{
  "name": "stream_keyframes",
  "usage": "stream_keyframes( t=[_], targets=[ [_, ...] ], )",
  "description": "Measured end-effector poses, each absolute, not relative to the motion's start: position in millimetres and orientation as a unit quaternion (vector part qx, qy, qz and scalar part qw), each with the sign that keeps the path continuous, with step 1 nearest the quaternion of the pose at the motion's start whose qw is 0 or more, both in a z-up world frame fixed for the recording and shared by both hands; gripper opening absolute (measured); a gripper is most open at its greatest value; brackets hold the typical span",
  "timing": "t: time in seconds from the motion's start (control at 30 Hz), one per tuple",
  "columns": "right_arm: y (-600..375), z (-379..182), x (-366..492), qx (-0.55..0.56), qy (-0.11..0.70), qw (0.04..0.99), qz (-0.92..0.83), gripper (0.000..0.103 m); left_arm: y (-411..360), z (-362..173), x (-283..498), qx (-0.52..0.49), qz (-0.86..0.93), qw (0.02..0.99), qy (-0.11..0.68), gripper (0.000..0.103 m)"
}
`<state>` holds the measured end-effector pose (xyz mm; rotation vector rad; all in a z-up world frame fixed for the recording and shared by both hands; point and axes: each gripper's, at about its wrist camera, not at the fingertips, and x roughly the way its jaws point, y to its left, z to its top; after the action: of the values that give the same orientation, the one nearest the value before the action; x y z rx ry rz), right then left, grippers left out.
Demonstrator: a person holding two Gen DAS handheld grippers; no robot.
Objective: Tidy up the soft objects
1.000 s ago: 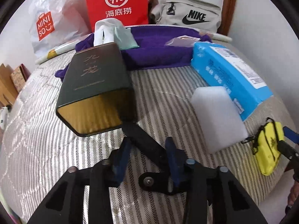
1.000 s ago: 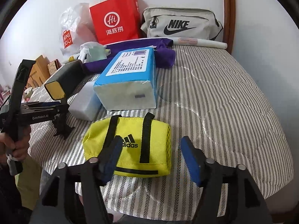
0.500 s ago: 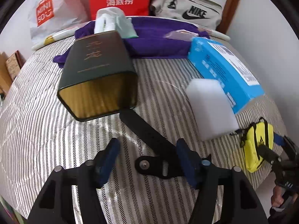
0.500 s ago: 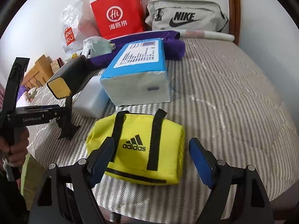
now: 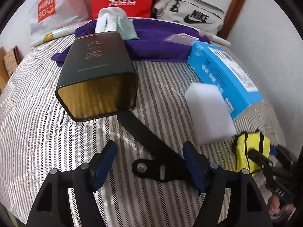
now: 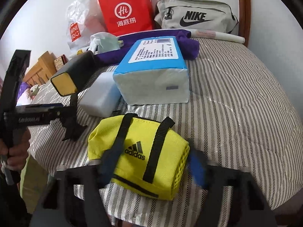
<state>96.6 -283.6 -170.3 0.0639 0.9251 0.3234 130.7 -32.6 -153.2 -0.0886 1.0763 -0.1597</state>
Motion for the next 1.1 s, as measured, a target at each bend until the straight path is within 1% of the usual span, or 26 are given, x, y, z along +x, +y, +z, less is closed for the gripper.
stream_keyframes(
  t=[0.03, 0.07, 0.1, 0.17, 0.27, 0.33, 0.4, 0.43, 0.5, 0.53, 0.57, 0.63, 0.67, 0.73, 0.77, 0.8, 0.83, 0.87, 0.9, 0.97, 1.03, 1.1],
  targets=[
    [-284, -170, 96, 0.028, 0.443, 0.883, 0.153, 0.043, -37, -154, 132, -0.034, -0.066, 0.856, 0.512, 0.066],
    [-286, -170, 95, 0.027, 0.441, 0.884, 0.153, 0.036, -42, -154, 133, -0.020, -0.060, 0.857, 0.512, 0.054],
    [-288, -169, 93, 0.027, 0.438, 0.885, 0.153, 0.033, -49, -154, 133, -0.004, -0.055, 0.858, 0.511, 0.049],
    [-292, -167, 91, 0.033, 0.431, 0.889, 0.152, 0.023, -62, -156, 133, 0.029, -0.045, 0.862, 0.504, 0.043],
    [-297, -164, 89, 0.035, 0.424, 0.890, 0.163, 0.021, -66, -154, 131, 0.040, -0.052, 0.864, 0.500, 0.035],
    [-299, -163, 88, 0.034, 0.425, 0.890, 0.164, 0.021, -59, -152, 128, 0.036, -0.060, 0.860, 0.505, 0.033],
    [-303, -163, 87, 0.039, 0.427, 0.888, 0.166, 0.023, -51, -151, 125, 0.033, -0.053, 0.859, 0.508, 0.032],
    [-305, -163, 87, 0.039, 0.432, 0.885, 0.168, 0.027, -47, -151, 123, 0.035, -0.049, 0.858, 0.510, 0.035],
    [-307, -165, 87, 0.039, 0.440, 0.881, 0.170, 0.031, -40, -150, 120, 0.032, -0.051, 0.856, 0.513, 0.035],
    [-308, -165, 86, 0.042, 0.441, 0.880, 0.172, 0.039, -37, -149, 119, 0.024, -0.050, 0.854, 0.517, 0.038],
    [-309, -166, 86, 0.047, 0.444, 0.877, 0.176, 0.048, -34, -149, 119, 0.018, -0.044, 0.853, 0.520, 0.047],
    [-310, -168, 84, 0.052, 0.456, 0.869, 0.186, 0.057, -30, -150, 119, 0.007, -0.035, 0.851, 0.524, 0.056],
    [-309, -170, 83, 0.051, 0.458, 0.868, 0.188, 0.058, -32, -151, 119, 0.008, -0.036, 0.852, 0.522, 0.059],
    [-304, -170, 79, 0.039, 0.451, 0.873, 0.182, 0.058, -40, -154, 118, 0.026, -0.024, 0.857, 0.514, 0.059],
    [-302, -171, 78, 0.034, 0.449, 0.875, 0.177, 0.058, -43, -154, 118, 0.028, -0.029, 0.861, 0.507, 0.045],
    [-299, -171, 79, 0.026, 0.445, 0.879, 0.171, 0.057, -45, -153, 118, 0.027, -0.035, 0.865, 0.500, 0.038],
    [-297, -171, 78, 0.022, 0.441, 0.881, 0.167, 0.049, -49, -152, 120, 0.032, -0.044, 0.867, 0.496, 0.024],
    [-295, -171, 78, 0.017, 0.436, 0.885, 0.165, 0.041, -52, -152, 121, 0.037, -0.052, 0.867, 0.493, 0.021],
    [-293, -172, 79, 0.016, 0.432, 0.887, 0.163, 0.039, -53, -152, 121, 0.044, -0.057, 0.869, 0.490, 0.021],
    [-293, -172, 79, 0.017, 0.427, 0.890, 0.160, 0.027, -51, -151, 119, 0.041, -0.061, 0.869, 0.490, 0.021],
    [-296, -170, 80, 0.023, 0.425, 0.890, 0.162, 0.024, -48, -150, 117, 0.034, -0.065, 0.867, 0.493, 0.022],
    [-300, -170, 82, 0.035, 0.427, 0.888, 0.165, 0.023, -48, -150, 116, 0.035, -0.068, 0.867, 0.493, 0.024]
  ],
)
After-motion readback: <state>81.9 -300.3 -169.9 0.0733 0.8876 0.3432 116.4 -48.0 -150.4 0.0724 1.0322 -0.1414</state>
